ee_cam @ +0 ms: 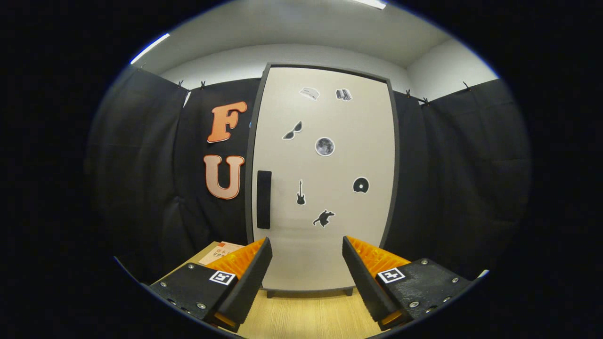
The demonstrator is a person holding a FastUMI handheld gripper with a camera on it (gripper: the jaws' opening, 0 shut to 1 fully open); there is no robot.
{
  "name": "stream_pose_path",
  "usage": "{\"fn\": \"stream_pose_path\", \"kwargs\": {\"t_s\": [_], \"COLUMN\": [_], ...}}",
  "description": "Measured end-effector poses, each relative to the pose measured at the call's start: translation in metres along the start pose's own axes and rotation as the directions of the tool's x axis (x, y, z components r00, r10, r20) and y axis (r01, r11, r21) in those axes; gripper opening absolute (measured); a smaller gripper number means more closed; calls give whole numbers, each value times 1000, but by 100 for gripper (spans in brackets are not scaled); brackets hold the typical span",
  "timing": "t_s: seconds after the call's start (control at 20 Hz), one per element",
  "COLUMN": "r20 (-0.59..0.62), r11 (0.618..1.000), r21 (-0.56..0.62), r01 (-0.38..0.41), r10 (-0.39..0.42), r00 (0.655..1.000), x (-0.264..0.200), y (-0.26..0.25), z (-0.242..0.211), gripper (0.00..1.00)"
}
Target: Open the shoe cabinet door, grab the shoes and put them into the shoe cabinet, then close the shoe cabinet door.
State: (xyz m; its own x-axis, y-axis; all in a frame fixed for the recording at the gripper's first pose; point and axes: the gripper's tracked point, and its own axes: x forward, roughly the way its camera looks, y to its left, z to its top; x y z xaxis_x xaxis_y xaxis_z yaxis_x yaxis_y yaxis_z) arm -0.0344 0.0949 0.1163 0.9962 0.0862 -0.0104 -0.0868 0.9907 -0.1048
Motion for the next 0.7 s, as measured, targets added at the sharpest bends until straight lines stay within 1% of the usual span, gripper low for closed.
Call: {"fn": "stream_pose_path", "kwargs": {"t_s": [0.15,0.35,0.45,0.7], "r20": [-1,15,25,30], "r11": [1000,999,999,998], "r21": [-18,16,26,40], "r01": [17,29,45,42], "r10": [-17,-29,-45,-43], "r00": [1000,999,999,999], "x": [-40,-85,-97,-114], "y": [-11,-17,-22,-32], "z": [1,8,9,8], "gripper": [94,94,94,94]}}
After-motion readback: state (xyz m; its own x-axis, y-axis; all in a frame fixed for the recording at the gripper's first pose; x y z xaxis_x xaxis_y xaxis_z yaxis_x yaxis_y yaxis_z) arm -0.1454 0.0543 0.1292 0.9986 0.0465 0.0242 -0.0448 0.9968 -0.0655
